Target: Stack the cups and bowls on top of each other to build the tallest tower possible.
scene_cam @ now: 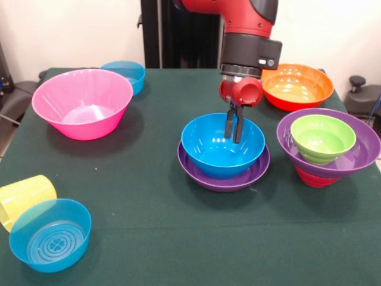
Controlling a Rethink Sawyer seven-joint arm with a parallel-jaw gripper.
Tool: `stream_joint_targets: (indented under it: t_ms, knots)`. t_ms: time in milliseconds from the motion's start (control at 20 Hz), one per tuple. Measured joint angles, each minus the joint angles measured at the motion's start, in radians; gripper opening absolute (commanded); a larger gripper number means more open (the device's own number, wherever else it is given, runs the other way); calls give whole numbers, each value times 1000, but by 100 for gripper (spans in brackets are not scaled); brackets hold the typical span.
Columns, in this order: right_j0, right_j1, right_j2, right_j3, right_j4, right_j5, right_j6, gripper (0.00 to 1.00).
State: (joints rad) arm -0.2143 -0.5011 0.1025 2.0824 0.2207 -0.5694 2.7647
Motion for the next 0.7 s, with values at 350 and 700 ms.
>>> stream_joint_targets:
  t_ms: [350, 700]
  knots:
    - [-3, -97, 15, 10, -1, 0, 0, 100]
    - [-13, -167, 25, 21, -2, 0, 0, 100]
